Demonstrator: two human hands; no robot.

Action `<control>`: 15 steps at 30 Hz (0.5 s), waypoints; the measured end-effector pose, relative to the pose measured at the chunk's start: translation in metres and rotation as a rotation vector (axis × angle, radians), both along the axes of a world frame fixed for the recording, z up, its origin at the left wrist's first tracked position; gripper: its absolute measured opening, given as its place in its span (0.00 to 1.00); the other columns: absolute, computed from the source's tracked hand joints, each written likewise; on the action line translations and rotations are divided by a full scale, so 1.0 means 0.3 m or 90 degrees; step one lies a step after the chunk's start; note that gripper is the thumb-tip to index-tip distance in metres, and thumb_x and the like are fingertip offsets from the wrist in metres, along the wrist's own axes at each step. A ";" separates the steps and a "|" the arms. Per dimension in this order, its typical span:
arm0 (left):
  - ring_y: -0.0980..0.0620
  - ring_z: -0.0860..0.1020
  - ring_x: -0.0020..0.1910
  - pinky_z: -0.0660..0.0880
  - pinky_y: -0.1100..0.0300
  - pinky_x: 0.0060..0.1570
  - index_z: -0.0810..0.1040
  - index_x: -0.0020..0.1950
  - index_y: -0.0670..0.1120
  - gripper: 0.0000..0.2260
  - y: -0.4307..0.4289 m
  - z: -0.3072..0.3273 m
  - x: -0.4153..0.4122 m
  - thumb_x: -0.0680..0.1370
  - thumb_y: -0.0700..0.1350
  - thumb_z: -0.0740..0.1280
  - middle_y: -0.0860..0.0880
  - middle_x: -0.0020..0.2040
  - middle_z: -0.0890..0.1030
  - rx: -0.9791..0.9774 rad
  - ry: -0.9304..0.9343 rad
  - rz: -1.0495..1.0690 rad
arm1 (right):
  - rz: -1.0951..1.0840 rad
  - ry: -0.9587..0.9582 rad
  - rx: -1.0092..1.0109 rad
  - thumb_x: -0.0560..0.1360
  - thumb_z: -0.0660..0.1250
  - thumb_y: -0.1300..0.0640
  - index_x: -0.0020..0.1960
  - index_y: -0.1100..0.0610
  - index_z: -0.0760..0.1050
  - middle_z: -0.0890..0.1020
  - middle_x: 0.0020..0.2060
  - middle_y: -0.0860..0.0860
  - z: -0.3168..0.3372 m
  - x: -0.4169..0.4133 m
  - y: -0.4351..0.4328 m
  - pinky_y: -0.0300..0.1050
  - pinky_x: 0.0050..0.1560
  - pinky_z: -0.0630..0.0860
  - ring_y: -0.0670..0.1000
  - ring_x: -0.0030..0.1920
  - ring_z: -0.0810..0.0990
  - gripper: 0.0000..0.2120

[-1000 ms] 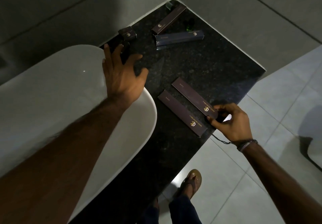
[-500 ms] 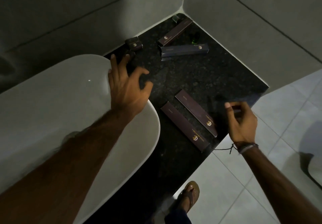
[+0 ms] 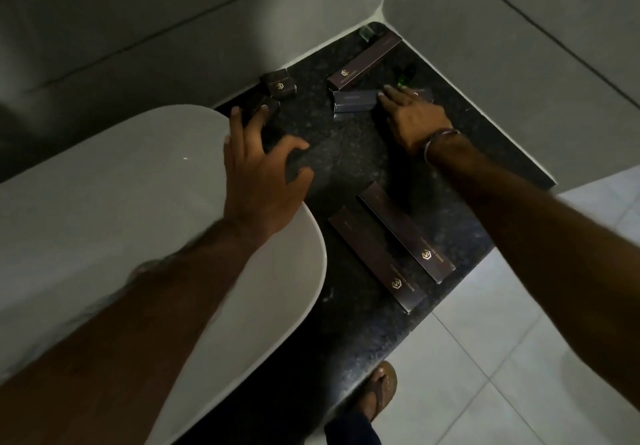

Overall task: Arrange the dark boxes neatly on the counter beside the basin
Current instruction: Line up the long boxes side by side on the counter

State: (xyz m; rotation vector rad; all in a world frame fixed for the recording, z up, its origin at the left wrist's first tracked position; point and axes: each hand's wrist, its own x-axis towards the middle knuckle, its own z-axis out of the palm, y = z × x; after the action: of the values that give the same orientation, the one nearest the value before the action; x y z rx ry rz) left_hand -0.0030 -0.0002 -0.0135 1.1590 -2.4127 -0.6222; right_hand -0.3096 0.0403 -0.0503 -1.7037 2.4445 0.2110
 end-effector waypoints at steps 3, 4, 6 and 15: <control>0.35 0.50 0.81 0.57 0.34 0.76 0.80 0.58 0.54 0.20 0.001 0.003 0.000 0.71 0.55 0.57 0.43 0.79 0.62 0.005 -0.013 -0.001 | -0.007 -0.016 -0.074 0.82 0.57 0.50 0.77 0.53 0.63 0.68 0.73 0.58 0.015 0.024 0.055 0.57 0.66 0.71 0.61 0.70 0.69 0.24; 0.35 0.50 0.81 0.57 0.34 0.76 0.80 0.58 0.54 0.20 0.001 0.004 0.000 0.71 0.55 0.57 0.43 0.79 0.62 0.006 -0.017 -0.002 | -0.018 -0.013 -0.093 0.83 0.56 0.49 0.76 0.53 0.65 0.70 0.70 0.59 0.021 0.038 0.096 0.55 0.61 0.74 0.61 0.66 0.73 0.22; 0.35 0.50 0.81 0.57 0.35 0.76 0.80 0.59 0.53 0.20 0.001 0.005 -0.001 0.71 0.54 0.58 0.43 0.79 0.62 0.005 -0.021 0.001 | -0.010 0.010 -0.099 0.82 0.57 0.49 0.75 0.51 0.67 0.72 0.66 0.59 0.029 0.058 0.197 0.53 0.54 0.75 0.61 0.61 0.74 0.22; 0.34 0.53 0.80 0.58 0.35 0.76 0.81 0.58 0.52 0.17 0.005 -0.010 0.001 0.73 0.52 0.60 0.42 0.78 0.65 -0.014 0.015 0.005 | -0.145 -0.086 -0.150 0.78 0.60 0.48 0.67 0.53 0.77 0.75 0.62 0.56 0.011 0.158 0.675 0.51 0.56 0.77 0.56 0.59 0.75 0.21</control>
State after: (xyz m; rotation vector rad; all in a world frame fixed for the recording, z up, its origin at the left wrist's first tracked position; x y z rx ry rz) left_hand -0.0028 0.0014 -0.0165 1.1459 -2.3889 -0.6018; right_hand -0.2621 0.2428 -0.0469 -1.4469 2.6166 -0.2202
